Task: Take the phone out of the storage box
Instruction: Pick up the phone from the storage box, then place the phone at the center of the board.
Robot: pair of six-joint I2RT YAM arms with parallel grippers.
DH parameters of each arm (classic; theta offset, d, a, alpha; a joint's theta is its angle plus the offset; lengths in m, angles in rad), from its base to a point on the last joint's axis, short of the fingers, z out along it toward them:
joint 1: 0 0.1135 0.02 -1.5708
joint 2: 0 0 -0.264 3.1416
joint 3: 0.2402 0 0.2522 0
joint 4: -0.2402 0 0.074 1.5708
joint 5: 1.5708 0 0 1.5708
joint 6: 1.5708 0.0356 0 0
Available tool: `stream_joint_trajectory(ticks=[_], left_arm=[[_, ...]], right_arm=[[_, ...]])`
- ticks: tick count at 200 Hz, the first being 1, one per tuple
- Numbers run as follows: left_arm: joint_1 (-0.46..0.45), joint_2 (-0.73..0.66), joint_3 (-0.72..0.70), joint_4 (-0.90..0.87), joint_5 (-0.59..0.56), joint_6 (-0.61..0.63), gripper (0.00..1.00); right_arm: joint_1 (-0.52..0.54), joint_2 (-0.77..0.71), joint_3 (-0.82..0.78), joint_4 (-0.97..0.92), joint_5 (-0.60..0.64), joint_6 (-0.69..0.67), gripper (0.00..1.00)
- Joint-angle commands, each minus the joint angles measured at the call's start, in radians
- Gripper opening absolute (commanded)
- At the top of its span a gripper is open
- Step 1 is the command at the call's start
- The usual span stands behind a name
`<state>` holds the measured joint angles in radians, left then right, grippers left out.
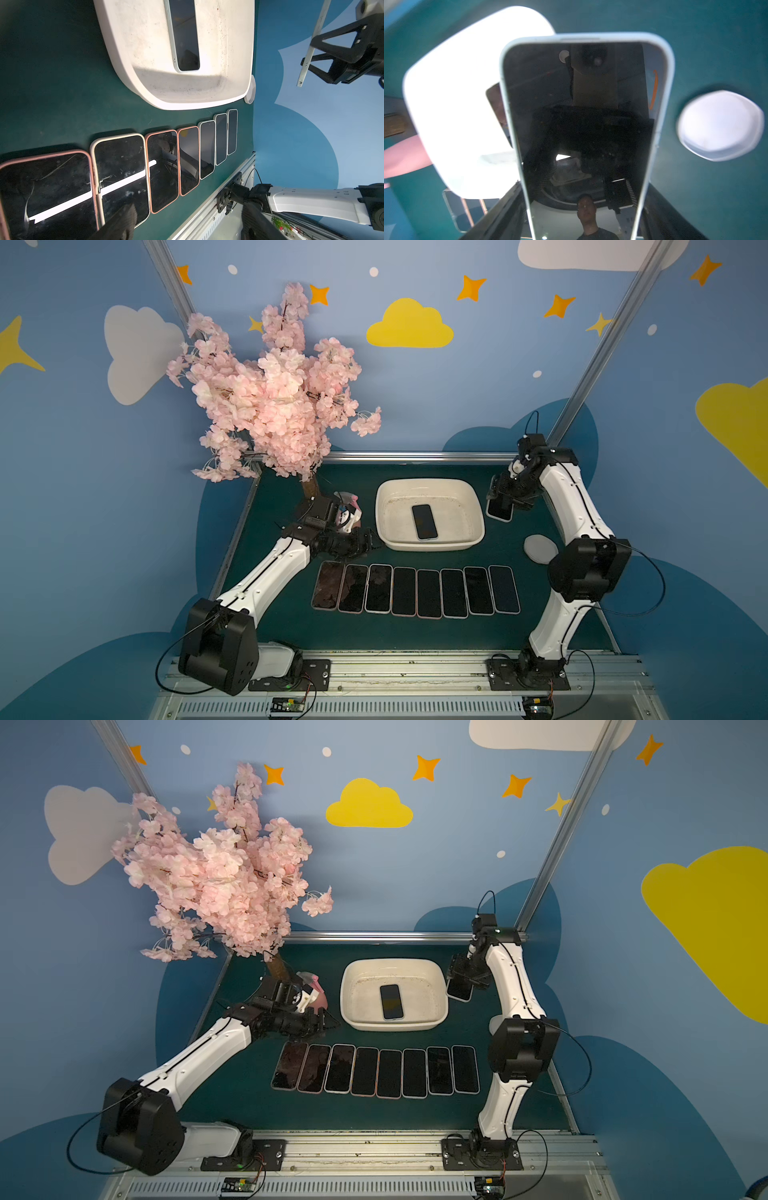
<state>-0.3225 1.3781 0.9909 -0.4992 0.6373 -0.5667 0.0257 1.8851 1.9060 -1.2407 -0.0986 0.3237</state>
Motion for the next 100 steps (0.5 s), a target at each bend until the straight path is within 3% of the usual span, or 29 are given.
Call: stream_joint_trajectory(ticks=[1,100], left_arm=[[-0.022,0.019,0.037,0.054,0.050,-0.004,0.84],[-0.050,0.018,0.045,-0.029,0.035,0.050,0.85]], right_arm=[[-0.021,-0.021,-0.069,-0.009,0.015,-0.064,0.63],[-0.021,0.212,-0.129,0.066,0.051,-0.149,0.63]])
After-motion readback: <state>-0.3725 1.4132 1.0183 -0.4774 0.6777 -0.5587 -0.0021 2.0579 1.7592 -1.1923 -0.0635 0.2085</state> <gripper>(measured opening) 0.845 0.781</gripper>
